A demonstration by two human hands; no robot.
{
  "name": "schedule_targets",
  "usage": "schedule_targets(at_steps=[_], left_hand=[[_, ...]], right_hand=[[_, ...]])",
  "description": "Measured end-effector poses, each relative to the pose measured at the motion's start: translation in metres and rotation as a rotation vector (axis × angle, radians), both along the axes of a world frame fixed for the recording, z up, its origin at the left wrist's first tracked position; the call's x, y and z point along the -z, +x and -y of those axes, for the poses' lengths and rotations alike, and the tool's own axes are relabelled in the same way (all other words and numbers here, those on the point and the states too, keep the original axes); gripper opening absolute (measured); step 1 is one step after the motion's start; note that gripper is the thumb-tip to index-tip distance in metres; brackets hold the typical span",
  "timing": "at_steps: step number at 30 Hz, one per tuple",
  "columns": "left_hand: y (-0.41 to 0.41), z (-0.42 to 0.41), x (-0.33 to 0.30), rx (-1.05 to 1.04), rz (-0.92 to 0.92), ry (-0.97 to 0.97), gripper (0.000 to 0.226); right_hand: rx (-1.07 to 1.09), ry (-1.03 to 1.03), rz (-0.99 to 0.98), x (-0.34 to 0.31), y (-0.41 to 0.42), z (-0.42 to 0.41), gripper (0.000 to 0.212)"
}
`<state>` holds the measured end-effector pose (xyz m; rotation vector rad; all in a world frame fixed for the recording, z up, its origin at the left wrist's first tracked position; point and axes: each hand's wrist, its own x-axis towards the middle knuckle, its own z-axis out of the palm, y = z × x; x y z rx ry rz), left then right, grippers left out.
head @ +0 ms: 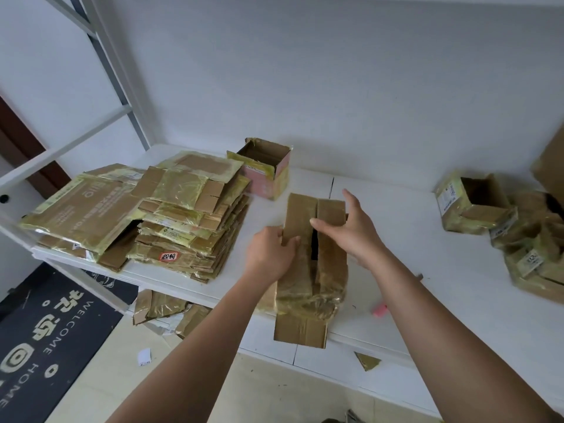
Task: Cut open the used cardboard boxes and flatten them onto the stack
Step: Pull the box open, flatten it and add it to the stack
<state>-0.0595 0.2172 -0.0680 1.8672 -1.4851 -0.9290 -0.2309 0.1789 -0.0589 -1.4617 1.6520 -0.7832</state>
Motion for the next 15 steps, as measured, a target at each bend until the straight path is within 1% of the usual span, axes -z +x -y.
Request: schedule_targets(at_steps=[1, 3, 4, 5, 6, 8, 11, 15], left_hand=[[-0.001, 0.001, -0.005, -0.006, -0.045, -0.021, 0.023], [-0.002, 0.004, -0.016, -0.023, -0.165, -0.051, 0.055], [-0.001, 0.007, -0.022, -0.018, -0.210, -0.066, 0.067], [0.000, 0.008, -0.027, 0.004, -0.234, -0.082, 0.072], [0.000, 0.009, -0.030, 0.037, -0.241, -0.093, 0.073], [0.000, 0.006, -0.032, 0.086, -0.241, -0.115, 0.063], [-0.001, 0.001, -0.030, 0.101, -0.252, -0.147, 0.050], [-0.006, -0.003, -0.029, 0.115, -0.199, -0.181, 0.045]], right_hand=[[0.000, -0.034, -0.007, -0.001, -0.001, 0.000, 0.096], [-0.011, -0.074, 0.030, -0.002, -0.002, -0.004, 0.084], [-0.026, -0.083, 0.051, -0.002, -0.001, -0.007, 0.081], [-0.044, -0.090, 0.060, 0.000, -0.001, -0.011, 0.078], [-0.058, -0.097, 0.062, 0.001, -0.001, -0.014, 0.077], [-0.055, -0.118, 0.070, 0.003, 0.000, -0.022, 0.075], [0.016, -0.170, 0.070, 0.003, 0.004, -0.027, 0.076], [0.146, -0.251, -0.066, -0.003, 0.010, -0.029, 0.077]])
